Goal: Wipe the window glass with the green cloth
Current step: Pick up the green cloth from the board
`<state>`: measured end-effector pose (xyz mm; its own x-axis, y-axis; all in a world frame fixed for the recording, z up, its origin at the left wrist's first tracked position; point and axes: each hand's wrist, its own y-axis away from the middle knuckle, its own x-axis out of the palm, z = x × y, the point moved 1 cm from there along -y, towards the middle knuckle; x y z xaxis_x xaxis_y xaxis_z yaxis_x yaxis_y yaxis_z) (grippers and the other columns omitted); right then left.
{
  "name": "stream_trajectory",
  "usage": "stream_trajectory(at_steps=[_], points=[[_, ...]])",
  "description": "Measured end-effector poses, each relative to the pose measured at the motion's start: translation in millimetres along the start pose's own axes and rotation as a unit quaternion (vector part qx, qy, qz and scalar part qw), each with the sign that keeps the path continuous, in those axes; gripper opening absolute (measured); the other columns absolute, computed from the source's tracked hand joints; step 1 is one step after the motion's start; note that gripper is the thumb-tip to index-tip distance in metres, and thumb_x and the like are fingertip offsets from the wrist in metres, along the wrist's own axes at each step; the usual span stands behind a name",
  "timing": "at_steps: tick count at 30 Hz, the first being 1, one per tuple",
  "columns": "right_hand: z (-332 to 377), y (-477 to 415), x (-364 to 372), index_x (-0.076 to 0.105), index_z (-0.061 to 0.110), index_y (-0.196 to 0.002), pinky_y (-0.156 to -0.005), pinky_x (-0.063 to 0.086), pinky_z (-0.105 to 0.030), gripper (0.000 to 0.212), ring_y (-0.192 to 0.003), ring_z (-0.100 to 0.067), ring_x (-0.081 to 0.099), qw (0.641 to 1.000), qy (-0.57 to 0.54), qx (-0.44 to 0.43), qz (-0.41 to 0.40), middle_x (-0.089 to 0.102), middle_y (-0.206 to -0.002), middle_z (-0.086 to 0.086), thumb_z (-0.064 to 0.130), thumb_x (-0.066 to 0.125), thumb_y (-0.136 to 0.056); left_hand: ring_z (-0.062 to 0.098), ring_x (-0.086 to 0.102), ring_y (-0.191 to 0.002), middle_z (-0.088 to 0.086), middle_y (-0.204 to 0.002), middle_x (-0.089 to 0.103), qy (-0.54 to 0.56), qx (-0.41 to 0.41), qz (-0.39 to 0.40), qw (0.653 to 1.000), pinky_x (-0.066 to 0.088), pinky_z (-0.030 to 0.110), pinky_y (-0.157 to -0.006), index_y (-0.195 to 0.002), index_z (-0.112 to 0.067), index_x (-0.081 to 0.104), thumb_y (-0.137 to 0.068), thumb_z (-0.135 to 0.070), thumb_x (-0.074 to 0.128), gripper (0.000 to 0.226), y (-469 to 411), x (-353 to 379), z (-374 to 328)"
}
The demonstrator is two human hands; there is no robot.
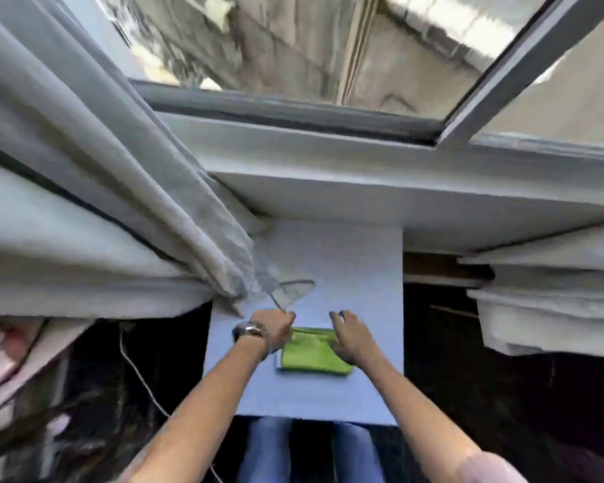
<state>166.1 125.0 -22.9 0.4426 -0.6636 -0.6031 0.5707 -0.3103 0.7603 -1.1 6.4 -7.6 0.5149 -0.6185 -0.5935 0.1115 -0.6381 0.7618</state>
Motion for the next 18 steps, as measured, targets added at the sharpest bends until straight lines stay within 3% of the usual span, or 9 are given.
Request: stream_trajectory(at_steps=[1,4,7,9,13,15,16,18], points=[[-5.9,-11.1,26.7,0.034,0.009,-0.150,-0.106,0.047,-0.044,0.058,-0.139,-0.032,0.042,0.999,0.003,0.030,0.031,0.038,-0.152,-0.016,0.029,0.056,-0.100,0.038,0.058,-0.124,0.018,-0.134,0.061,-0.008,-0.006,0.020,1.000,0.052,0.047,-0.095,-0.127,-0.010,0.052,-0.096,-0.029,0.049,0.036,-15.6,29.0,-2.0],[-32.8,-40.0,101.9,0.035,0.007,-0.148,-0.101,0.049,-0.044,0.053,-0.138,-0.033,0.042,0.992,-0.076,0.098,0.026,0.041,-0.149,-0.016,0.019,0.052,-0.099,0.036,0.053,-0.128,0.015,-0.138,0.054,0.017,-0.007,0.054,0.998,0.052,0.049,-0.093,-0.133,-0.010,0.047,-0.096,-0.024,0.049,0.040,-56.0,109.3,-4.9],[-53.9,-61.7,156.2,0.033,0.001,-0.146,-0.098,0.050,-0.045,0.060,-0.125,-0.041,0.051,0.951,-0.206,0.228,-0.025,0.043,-0.139,-0.020,0.020,0.061,-0.096,0.036,0.050,-0.128,0.013,-0.139,0.047,0.018,-0.006,0.058,0.998,0.051,0.049,-0.092,-0.136,-0.010,0.043,-0.094,-0.030,0.056,0.049,-93.5,179.7,-12.2],[-57.6,-67.7,175.9,0.041,-0.002,-0.134,-0.095,0.050,-0.046,0.055,-0.116,-0.044,0.057,0.906,-0.286,0.305,-0.067,0.047,-0.132,-0.024,0.020,0.070,-0.093,0.034,0.051,-0.123,0.010,-0.136,0.048,-0.009,-0.011,0.043,0.999,0.049,0.046,-0.091,-0.134,-0.014,0.045,-0.086,-0.045,0.065,0.061,-103.9,209.5,-19.4],[-59.8,-82.2,189.2,0.046,0.000,-0.121,-0.093,0.049,-0.044,0.051,-0.113,-0.043,0.060,0.811,-0.406,0.405,-0.111,0.055,-0.126,-0.024,0.010,0.080,-0.085,0.026,0.068,-0.081,0.005,-0.097,0.070,-0.052,-0.015,0.001,0.999,0.055,0.038,-0.061,-0.097,-0.023,0.069,-0.050,-0.053,0.091,0.060,-118.2,240.0,-32.8],[-65.4,-88.1,182.1,0.049,-0.001,-0.123,-0.090,0.053,-0.041,0.058,-0.114,-0.042,0.063,0.750,-0.458,0.473,-0.066,0.061,-0.124,-0.025,0.009,0.085,-0.079,0.029,0.068,-0.087,0.008,-0.102,0.070,-0.069,-0.013,-0.005,0.998,0.056,0.041,-0.066,-0.102,-0.022,0.068,-0.061,-0.041,0.089,0.050,-121.7,237.3,-31.1],[-69.2,-88.2,175.6,0.054,-0.003,-0.119,-0.079,0.056,-0.038,0.055,-0.106,-0.040,0.068,0.713,-0.495,0.496,-0.029,0.065,-0.116,-0.026,0.007,0.086,-0.076,0.032,0.067,-0.095,0.011,-0.110,0.067,-0.061,-0.013,-0.010,0.998,0.055,0.043,-0.073,-0.110,-0.020,0.065,-0.071,-0.030,0.083,0.045,-120.6,234.0,-29.7],[-73.8,-85.5,157.0,0.060,-0.002,-0.090,-0.046,0.050,-0.026,0.026,-0.068,-0.031,0.065,0.649,-0.578,0.494,0.034,0.064,-0.080,-0.021,-0.003,0.082,-0.075,0.030,0.067,-0.095,0.010,-0.110,0.066,-0.065,-0.002,-0.006,0.998,0.055,0.041,-0.075,-0.112,-0.019,0.064,-0.072,-0.017,0.079,0.043,-115.0,214.7,-26.8]])
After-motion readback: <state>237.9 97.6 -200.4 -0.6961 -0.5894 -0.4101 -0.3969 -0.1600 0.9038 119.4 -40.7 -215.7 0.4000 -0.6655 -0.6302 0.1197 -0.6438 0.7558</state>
